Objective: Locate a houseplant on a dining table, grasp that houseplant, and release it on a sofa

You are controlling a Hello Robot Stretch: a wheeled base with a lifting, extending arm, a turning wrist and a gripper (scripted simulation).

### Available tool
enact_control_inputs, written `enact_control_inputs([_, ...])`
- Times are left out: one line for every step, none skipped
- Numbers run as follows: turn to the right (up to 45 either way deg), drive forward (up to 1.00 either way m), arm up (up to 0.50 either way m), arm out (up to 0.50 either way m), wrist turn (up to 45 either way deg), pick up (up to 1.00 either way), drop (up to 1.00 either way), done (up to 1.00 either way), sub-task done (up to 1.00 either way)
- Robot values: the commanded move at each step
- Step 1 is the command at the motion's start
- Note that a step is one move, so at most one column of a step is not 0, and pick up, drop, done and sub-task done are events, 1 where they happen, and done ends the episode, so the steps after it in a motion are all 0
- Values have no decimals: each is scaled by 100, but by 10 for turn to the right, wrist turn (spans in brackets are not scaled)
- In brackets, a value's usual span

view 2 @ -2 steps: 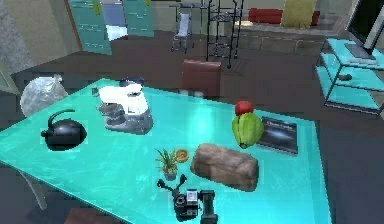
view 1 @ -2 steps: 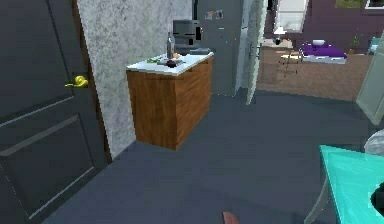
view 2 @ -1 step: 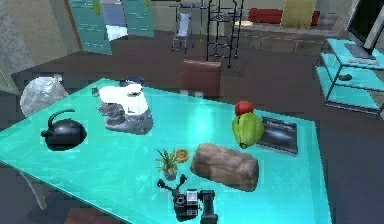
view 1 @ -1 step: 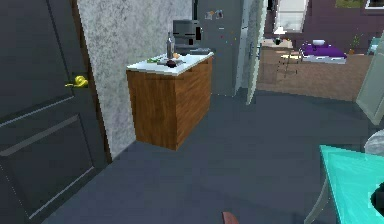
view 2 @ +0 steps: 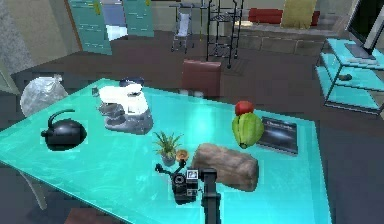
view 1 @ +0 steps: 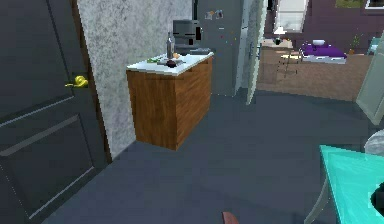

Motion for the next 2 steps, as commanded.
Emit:
enact_control_inputs([0,0,32,0,0,0,0,0,0])
enact_control_inputs([0,0,0,0,-450,0,0,0,0])
